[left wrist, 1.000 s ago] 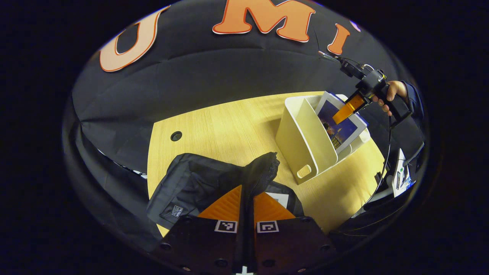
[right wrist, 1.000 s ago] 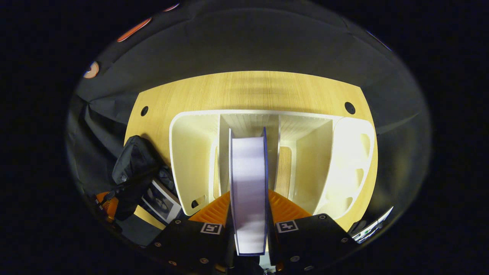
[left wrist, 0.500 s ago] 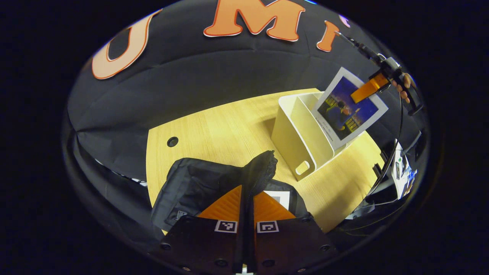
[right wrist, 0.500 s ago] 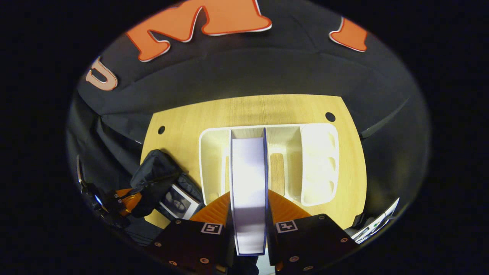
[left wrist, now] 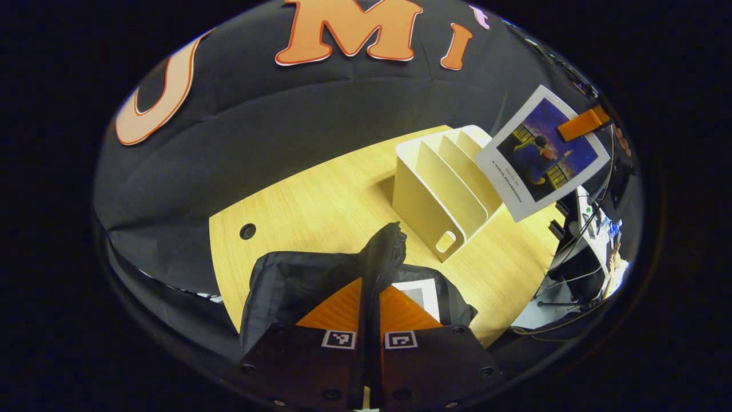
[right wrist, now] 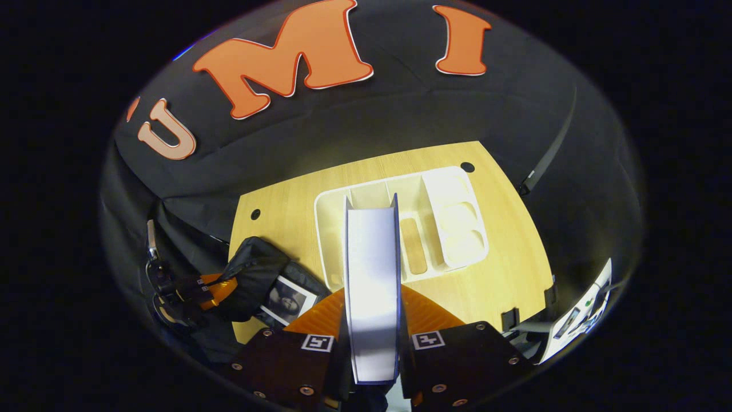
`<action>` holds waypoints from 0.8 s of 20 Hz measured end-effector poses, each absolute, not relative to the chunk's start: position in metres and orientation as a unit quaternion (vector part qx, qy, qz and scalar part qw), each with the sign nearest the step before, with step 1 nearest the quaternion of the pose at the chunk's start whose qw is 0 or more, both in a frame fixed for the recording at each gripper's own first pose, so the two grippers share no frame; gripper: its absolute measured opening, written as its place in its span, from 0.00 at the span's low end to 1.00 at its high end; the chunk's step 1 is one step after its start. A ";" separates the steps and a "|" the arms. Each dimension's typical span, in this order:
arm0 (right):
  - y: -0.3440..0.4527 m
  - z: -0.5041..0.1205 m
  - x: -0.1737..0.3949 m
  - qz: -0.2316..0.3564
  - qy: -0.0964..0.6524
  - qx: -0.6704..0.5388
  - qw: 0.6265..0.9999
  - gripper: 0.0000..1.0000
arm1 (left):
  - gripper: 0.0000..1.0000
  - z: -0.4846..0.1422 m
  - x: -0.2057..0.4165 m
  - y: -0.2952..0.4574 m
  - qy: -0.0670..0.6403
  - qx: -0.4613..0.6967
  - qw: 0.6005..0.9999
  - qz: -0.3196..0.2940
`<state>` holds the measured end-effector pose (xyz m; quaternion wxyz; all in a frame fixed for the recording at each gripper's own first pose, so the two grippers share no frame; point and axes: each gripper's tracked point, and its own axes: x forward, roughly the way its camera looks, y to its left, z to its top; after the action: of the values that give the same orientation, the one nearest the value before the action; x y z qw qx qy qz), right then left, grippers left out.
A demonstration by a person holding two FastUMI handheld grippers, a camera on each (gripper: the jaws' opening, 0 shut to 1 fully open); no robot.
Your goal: Open the schoolbag, grab two books from the bookshelf and put them into the schoolbag.
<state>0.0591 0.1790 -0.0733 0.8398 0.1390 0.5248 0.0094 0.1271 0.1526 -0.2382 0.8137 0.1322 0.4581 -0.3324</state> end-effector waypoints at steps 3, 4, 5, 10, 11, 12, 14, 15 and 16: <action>0.205 -0.079 0.030 0.016 0.516 0.181 0.837 0.35 | 0.05 -0.236 0.125 0.153 0.454 0.139 0.808 -0.349; 0.215 -0.081 0.022 0.020 0.512 0.196 0.836 0.35 | 0.05 -0.235 0.126 0.153 0.452 0.140 0.807 -0.353; 0.226 -0.084 0.015 0.026 0.509 0.213 0.833 0.35 | 0.05 -0.234 0.126 0.152 0.450 0.142 0.806 -0.358; 0.271 -0.109 -0.010 0.045 0.496 0.301 0.813 0.35 | 0.05 -0.224 0.124 0.150 0.443 0.144 0.799 -0.381; 0.279 -0.117 -0.013 0.050 0.494 0.314 0.809 0.35 | 0.05 -0.221 0.125 0.150 0.441 0.144 0.798 -0.385; 0.287 -0.124 -0.014 0.056 0.492 0.326 0.805 0.34 | 0.05 -0.219 0.124 0.150 0.439 0.143 0.798 -0.388; 0.308 -0.142 -0.015 0.068 0.492 0.353 0.793 0.34 | 0.05 -0.214 0.126 0.149 0.436 0.139 0.798 -0.392; 0.319 -0.150 -0.015 0.076 0.491 0.366 0.787 0.34 | 0.05 -0.212 0.127 0.149 0.435 0.136 0.799 -0.393; 0.329 -0.159 -0.014 0.084 0.490 0.380 0.780 0.34 | 0.05 -0.211 0.128 0.150 0.434 0.135 0.799 -0.393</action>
<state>-0.0144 0.3291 -0.1585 0.7802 0.3798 0.4899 0.0844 0.1276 0.1501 -0.2112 0.7991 0.1345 0.4344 -0.3933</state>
